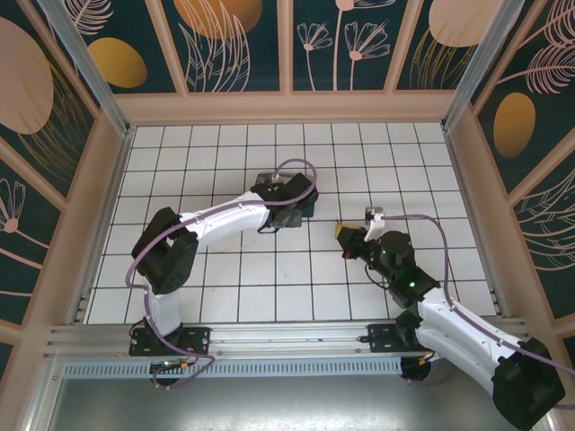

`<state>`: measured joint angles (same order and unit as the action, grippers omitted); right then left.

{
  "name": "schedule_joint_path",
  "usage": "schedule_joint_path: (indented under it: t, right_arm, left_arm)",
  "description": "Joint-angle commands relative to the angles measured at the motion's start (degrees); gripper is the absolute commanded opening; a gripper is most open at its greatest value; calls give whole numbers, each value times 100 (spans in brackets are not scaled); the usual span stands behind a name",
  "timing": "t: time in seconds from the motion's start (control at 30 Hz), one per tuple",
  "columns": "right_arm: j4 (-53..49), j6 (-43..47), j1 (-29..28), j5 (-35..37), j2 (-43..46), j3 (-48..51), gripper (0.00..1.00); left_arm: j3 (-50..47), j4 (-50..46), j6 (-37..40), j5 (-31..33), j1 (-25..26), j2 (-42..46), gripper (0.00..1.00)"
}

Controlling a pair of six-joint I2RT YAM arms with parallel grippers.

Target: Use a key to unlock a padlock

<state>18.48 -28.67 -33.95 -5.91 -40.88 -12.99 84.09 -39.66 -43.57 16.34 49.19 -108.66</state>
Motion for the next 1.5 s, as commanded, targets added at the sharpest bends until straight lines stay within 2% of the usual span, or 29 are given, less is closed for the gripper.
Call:
schedule_joint_path:
  t: [0.0,0.17,0.27,0.43,0.6,0.8,0.97,1.1,1.17,1.23,1.4,1.47]
  right_arm:
    - [-453,-41,-36,143,177,-398,0]
    - [-1038,-6,-50,-39,166,-807,0]
    - [-1433,-32,-119,-86,280,-1035,0]
    - [-1933,-42,-154,-33,465,-1184,0]
    - [-1897,-146,-181,-299,451,-1265,0]
    - [-1923,-3,-245,-429,232,-1446,0]
    - [-2162,-47,-330,-461,469,-1480,0]
    - [-2145,-292,-383,-879,638,-1340,0]
    - [-1791,-562,-581,-898,713,-1015,0]
    - [-1024,-864,-897,-840,689,-555,0]
    - [782,-1503,-1705,-511,123,17,0]
    - [1624,-1648,-1807,-645,-255,151,0]
  left_arm:
    - [618,-1509,-57,-37,31,325,34]
    - [1324,-2365,-153,-491,29,206,34]
    - [1378,-2613,-292,-888,29,227,34]
    - [1338,-3214,-386,-1177,24,292,34]
    - [1426,-3767,-500,-1340,29,211,35]
    - [1898,-3966,-467,-1764,-3,-211,36]
    - [2269,-3967,-516,-2224,-177,-472,37]
    - [2371,-3962,-614,-2474,-361,-622,37]
    - [2513,-3930,-712,-2627,-384,-686,37]
    - [2660,-3872,-841,-2774,-391,-709,37]
    - [2723,-3632,-1209,-3074,-402,-652,36]
    - [2692,-3532,-1312,-3185,-406,-639,36]
